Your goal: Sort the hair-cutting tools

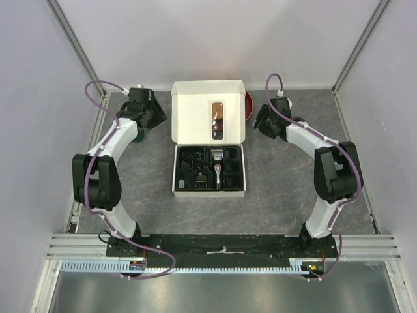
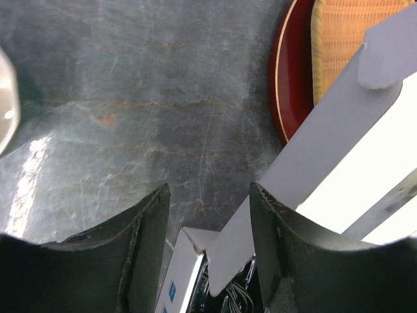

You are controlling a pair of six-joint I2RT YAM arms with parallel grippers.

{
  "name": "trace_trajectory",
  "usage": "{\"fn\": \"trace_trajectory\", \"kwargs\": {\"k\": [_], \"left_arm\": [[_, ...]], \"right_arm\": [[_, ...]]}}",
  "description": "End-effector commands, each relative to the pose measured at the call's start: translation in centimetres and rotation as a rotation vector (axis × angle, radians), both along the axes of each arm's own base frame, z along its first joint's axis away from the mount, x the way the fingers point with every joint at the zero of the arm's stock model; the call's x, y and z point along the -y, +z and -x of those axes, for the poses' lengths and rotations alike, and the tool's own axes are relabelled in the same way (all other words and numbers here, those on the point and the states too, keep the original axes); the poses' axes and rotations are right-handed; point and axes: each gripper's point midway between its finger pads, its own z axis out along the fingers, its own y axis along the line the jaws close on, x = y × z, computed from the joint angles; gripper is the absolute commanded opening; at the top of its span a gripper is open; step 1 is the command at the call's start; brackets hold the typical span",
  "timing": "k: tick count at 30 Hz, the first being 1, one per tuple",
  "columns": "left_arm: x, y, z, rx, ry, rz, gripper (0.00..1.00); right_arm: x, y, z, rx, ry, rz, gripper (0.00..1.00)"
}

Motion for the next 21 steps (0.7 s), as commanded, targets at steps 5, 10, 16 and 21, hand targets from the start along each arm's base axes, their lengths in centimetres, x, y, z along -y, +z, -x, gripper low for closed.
{"fn": "trace_trajectory", "kwargs": {"k": [5, 10, 16, 21], "left_arm": [[1.4, 0.6, -2.2, 0.042, -0.144, -0.008, 0.57], [2.3, -1.7, -2.3, -0.003, -0.197, 0.009, 0.57], [4.3, -2.5, -2.0, 0.023, -0.320, 0.069, 0.57], [5.7, -1.4, -0.9, 0.070, -0.383, 0.133, 0.56]], "right_arm": [[-4.1, 2.2, -3.8, 0.092, 0.107, -0.175, 0.66], [-5.3, 1.5, -4.0, 0.073, 0.146, -0.221, 0.65], [-7.4, 2.0, -3.6, 0.080, 0.261, -0.274, 0.65], [-9.0, 3.8, -2.6, 0.102, 0.344, -0.354, 0.65]]}}
